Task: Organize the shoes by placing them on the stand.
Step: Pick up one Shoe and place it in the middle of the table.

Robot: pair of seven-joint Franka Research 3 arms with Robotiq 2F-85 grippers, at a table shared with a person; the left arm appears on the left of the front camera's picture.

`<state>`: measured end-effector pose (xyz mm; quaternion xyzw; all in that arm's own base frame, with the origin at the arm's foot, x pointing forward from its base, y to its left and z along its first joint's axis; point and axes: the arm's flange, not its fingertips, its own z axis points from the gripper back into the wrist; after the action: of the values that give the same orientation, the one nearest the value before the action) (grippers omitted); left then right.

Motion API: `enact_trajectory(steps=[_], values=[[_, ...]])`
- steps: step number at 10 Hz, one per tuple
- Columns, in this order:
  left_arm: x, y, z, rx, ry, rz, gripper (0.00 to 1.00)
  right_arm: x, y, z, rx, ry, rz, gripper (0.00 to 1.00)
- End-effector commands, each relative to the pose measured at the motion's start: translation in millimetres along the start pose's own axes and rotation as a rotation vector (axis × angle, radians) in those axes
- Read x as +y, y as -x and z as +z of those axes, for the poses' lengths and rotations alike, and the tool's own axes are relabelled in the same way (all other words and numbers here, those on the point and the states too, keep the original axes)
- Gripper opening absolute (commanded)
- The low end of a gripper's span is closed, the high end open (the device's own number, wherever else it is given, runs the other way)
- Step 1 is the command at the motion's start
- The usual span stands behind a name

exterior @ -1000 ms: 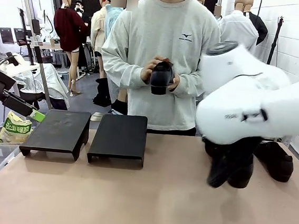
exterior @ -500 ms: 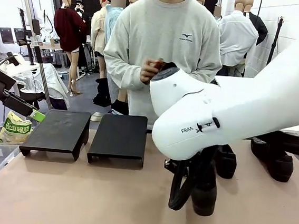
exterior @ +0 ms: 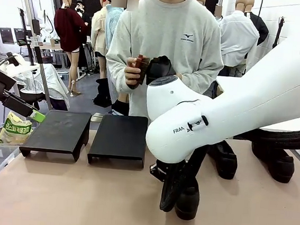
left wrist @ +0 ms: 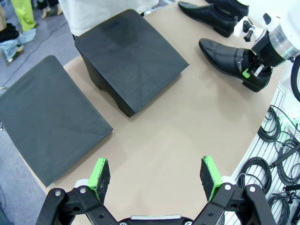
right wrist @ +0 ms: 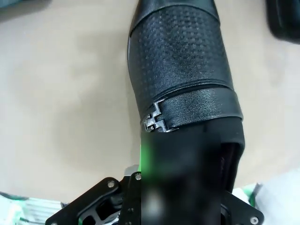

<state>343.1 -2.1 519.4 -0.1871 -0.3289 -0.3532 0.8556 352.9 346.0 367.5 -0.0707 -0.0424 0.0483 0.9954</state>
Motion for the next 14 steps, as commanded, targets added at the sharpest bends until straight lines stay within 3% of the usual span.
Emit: enact_trajectory(steps=[1, 3, 4, 5, 9, 14], values=[[4, 2, 0, -0.011, 0.018, -0.013, 1.00, -2, -6, -4, 0.036, -0.042, 0.009, 0.00], [4, 2, 0, -0.011, 0.018, -0.013, 1.00, -2, -15, -19, 0.095, -0.122, -0.040, 0.00], [4, 2, 0, -0.011, 0.018, -0.013, 1.00, -1, -17, -20, 0.093, -0.142, -0.066, 0.06], [4, 2, 0, -0.011, 0.018, -0.013, 1.00, -2, -19, -20, 0.087, -0.167, -0.079, 0.19], [4, 2, 0, -0.011, 0.018, -0.013, 1.00, -3, -20, -21, 0.078, -0.199, -0.091, 0.97], [4, 2, 0, -0.011, 0.018, -0.013, 1.00, -16, -5, -11, 0.054, -0.240, -0.104, 1.00]])
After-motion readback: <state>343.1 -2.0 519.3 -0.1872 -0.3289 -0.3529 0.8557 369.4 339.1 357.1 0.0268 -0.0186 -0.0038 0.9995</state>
